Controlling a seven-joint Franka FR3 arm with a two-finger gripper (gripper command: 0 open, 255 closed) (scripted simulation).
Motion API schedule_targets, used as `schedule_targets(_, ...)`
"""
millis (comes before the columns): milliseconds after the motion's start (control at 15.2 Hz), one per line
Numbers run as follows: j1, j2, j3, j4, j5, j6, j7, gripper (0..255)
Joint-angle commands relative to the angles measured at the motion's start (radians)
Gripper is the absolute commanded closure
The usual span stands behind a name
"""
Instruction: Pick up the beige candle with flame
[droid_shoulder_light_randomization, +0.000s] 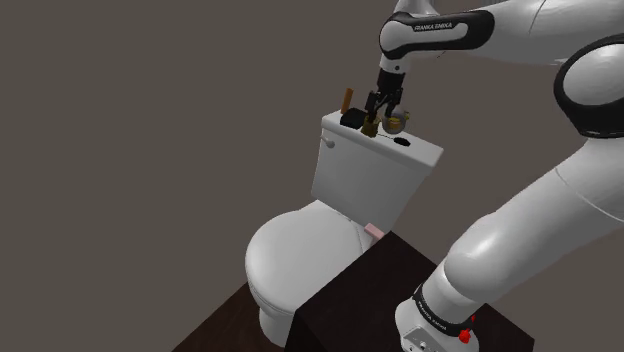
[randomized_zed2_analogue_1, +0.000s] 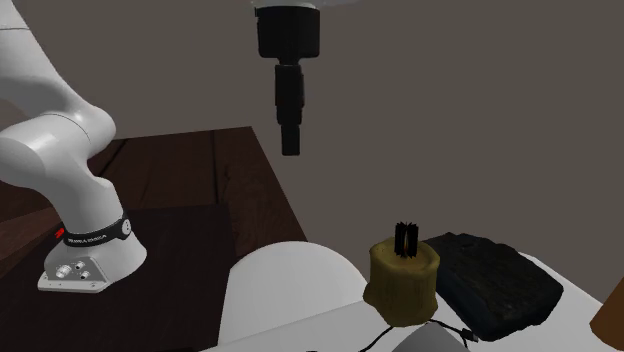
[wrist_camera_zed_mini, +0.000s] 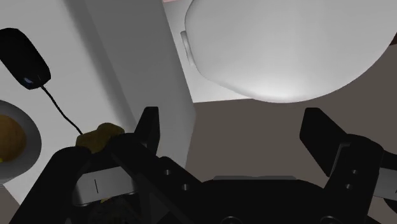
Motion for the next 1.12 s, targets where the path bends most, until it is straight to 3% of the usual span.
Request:
schedule_targets(0, -0.009, 0.066, -0.024, 0.045, 0.010, 0.026, -0.036, 0)
schedule_targets(462, -0.058, 0.335, -0.082, 0.291, 0.092, 0.054, -0.164, 0)
schedule_targets(924, -0.161, 0.633, -0.094, 0.638, 0.198, 0.007, -0.273, 0)
schedule_targets(1056, -0.160, 0.633, -0.091, 0.610, 0.197, 0.034, -0.271, 0)
